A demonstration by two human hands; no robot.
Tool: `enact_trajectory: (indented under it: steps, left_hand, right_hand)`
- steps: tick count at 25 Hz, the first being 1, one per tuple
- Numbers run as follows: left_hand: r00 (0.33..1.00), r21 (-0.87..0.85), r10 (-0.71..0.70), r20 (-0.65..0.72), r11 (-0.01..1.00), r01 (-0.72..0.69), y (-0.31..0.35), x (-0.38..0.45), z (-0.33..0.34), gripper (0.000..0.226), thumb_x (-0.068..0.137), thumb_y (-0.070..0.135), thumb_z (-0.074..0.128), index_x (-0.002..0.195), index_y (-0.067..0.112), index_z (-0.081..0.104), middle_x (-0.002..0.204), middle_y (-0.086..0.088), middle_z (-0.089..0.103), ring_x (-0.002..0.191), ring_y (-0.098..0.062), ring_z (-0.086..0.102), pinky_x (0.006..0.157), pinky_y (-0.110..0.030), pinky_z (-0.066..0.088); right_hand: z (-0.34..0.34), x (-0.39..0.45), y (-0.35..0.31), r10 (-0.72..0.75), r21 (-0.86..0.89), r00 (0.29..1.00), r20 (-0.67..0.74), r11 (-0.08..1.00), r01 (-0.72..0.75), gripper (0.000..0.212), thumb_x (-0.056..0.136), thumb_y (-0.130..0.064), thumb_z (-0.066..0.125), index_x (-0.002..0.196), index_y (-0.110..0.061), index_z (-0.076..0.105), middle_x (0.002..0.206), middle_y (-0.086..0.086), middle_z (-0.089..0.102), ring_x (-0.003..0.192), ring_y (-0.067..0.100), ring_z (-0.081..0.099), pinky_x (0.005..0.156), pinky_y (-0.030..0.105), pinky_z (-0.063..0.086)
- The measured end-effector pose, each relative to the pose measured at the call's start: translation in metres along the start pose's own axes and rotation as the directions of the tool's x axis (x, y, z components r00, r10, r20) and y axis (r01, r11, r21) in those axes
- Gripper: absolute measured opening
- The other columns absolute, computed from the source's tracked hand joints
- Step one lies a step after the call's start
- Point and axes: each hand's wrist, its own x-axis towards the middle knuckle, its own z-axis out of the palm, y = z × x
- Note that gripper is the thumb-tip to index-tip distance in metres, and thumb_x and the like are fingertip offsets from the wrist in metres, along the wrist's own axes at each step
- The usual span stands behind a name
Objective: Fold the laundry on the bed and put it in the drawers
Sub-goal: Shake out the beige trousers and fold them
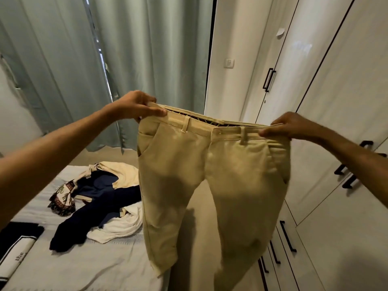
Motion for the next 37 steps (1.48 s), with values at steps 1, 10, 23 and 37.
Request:
enact_trajectory:
  steps: [1,10,23,37]
  left_hand:
    - [0.996,0.073,-0.08,0.04,0.994,0.077,0.007,0.009,0.013,0.043,0.086,0.045,0.08,0.111,0.011,0.071,0.109,-0.008,0.07,0.08,-0.02,0.072,0.06,-0.027,0.062]
    - [0.997,0.299,-0.078,0.013,0.952,0.07,-0.024,0.029,0.046,0.04,0.087,0.055,0.07,0.104,0.019,0.069,0.098,-0.014,0.071,0.075,-0.019,0.072,0.061,-0.029,0.062]
    - [0.93,-0.422,-0.059,0.363,0.879,0.221,0.037,0.003,0.159,0.029,0.105,0.031,0.058,0.103,0.004,0.069,0.093,-0.02,0.077,0.086,-0.037,0.076,0.085,-0.049,0.064]
    - [0.926,-0.055,0.374,-0.047,0.925,-0.376,0.04,-0.012,0.253,0.024,0.104,0.041,0.061,0.109,0.023,0.075,0.083,0.019,0.066,0.077,0.002,0.066,0.069,-0.014,0.055]
  right_hand:
    - [0.012,0.01,-0.009,-0.004,-0.132,0.999,0.054,0.991,0.011,0.057,0.074,-0.076,0.073,0.057,-0.022,0.074,0.055,-0.004,0.066,0.059,0.019,0.069,0.054,0.026,0.048]
    - [0.03,0.068,0.036,-0.093,-0.289,0.993,-0.076,0.955,0.067,0.058,0.075,-0.068,0.059,0.053,-0.015,0.06,0.052,0.006,0.052,0.059,0.023,0.053,0.052,0.029,0.031]
    - [0.103,0.031,0.007,0.079,0.409,0.982,0.171,0.901,-0.144,0.028,0.092,-0.026,0.077,0.092,0.002,0.077,0.084,0.017,0.078,0.075,0.028,0.077,0.062,0.024,0.06]
    - [0.177,0.019,0.041,-0.242,-0.131,0.968,-0.069,0.964,0.231,0.012,0.083,-0.018,0.084,0.089,-0.013,0.075,0.086,-0.007,0.059,0.074,0.009,0.058,0.063,0.029,0.055]
